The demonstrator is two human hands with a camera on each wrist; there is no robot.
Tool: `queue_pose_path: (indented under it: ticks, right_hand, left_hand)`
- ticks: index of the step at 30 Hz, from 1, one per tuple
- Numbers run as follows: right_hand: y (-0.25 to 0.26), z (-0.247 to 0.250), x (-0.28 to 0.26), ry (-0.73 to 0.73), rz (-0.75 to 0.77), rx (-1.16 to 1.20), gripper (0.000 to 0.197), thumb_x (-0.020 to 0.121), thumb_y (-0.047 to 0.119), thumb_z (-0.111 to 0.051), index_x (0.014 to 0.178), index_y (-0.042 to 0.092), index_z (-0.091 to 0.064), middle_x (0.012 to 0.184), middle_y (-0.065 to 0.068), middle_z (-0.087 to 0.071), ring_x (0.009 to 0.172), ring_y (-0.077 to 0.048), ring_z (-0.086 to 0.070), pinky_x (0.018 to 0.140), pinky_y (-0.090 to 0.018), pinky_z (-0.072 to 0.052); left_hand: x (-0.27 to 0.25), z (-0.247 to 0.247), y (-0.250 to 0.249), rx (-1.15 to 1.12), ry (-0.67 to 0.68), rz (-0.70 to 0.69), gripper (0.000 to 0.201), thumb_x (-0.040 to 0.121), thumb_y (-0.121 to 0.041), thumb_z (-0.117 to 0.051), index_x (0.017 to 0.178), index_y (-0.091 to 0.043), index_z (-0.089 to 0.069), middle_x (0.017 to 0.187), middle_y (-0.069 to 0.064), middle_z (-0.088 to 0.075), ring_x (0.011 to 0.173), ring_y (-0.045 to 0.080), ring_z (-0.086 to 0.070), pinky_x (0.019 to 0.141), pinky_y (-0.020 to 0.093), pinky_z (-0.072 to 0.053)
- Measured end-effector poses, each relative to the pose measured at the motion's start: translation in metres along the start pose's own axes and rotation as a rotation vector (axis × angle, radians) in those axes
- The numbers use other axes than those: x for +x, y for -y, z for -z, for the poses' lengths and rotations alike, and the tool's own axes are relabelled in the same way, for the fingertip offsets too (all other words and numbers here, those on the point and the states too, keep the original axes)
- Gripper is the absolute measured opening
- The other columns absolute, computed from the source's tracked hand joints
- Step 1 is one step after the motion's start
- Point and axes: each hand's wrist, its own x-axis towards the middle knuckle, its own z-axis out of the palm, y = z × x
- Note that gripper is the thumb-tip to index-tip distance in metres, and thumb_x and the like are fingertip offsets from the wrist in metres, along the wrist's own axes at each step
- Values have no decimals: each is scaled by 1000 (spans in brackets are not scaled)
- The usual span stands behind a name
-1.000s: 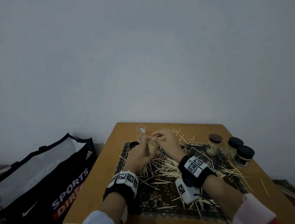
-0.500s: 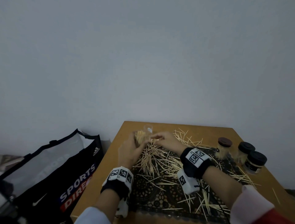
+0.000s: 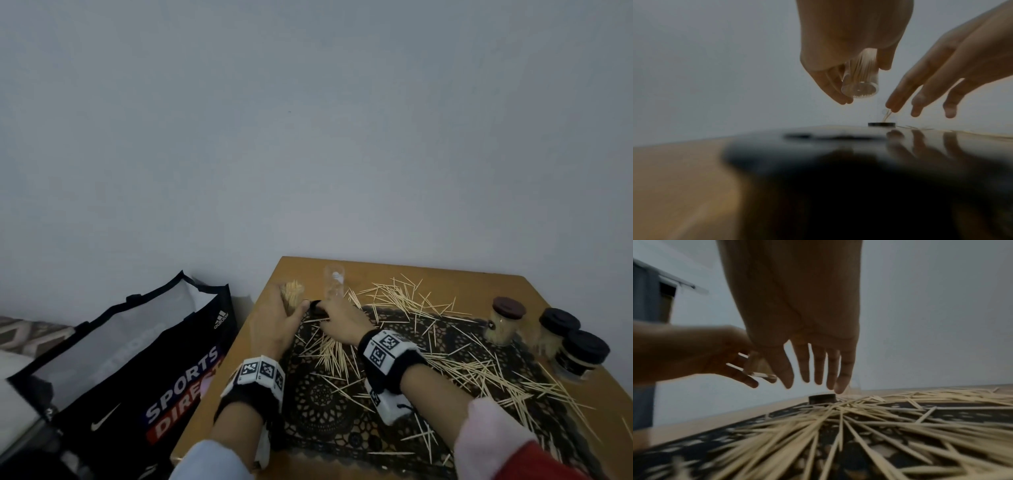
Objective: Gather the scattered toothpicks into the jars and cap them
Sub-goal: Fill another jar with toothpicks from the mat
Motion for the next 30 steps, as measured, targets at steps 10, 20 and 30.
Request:
queue_pose_path:
  ticks: [10, 20, 30]
  right_hand:
    - [-11, -15, 35, -120, -160, -110, 50, 85, 19, -70, 130, 9, -49, 141, -14, -44, 96, -24, -63, 67, -31, -44]
    - [-15, 7, 24, -108, -140, 449, 7, 83, 13, -68, 85, 11, -61, 92, -7, -66, 71, -13, -55, 66, -30, -48]
    - [-19, 28, 3, -203, -85, 643, 69, 67, 0, -81, 128, 14, -51, 117, -3, -55, 108, -22, -57, 81, -28, -51]
  left_hand:
    - [-1, -6, 2, 120, 94, -19, 54, 88, -51, -62, 128, -18, -45, 101, 1, -62, 93, 24, -61, 78, 41, -51]
    - [-1, -7, 2, 179, 142, -19, 50, 88, -54, -60, 120, -19, -44, 97, 2, -63, 88, 25, -61, 70, 37, -48]
    - [-1, -10, -1, 48, 251, -111, 65, 83, -57, -65, 134, -26, -39, 108, -4, -63, 94, 19, -63, 82, 41, -53]
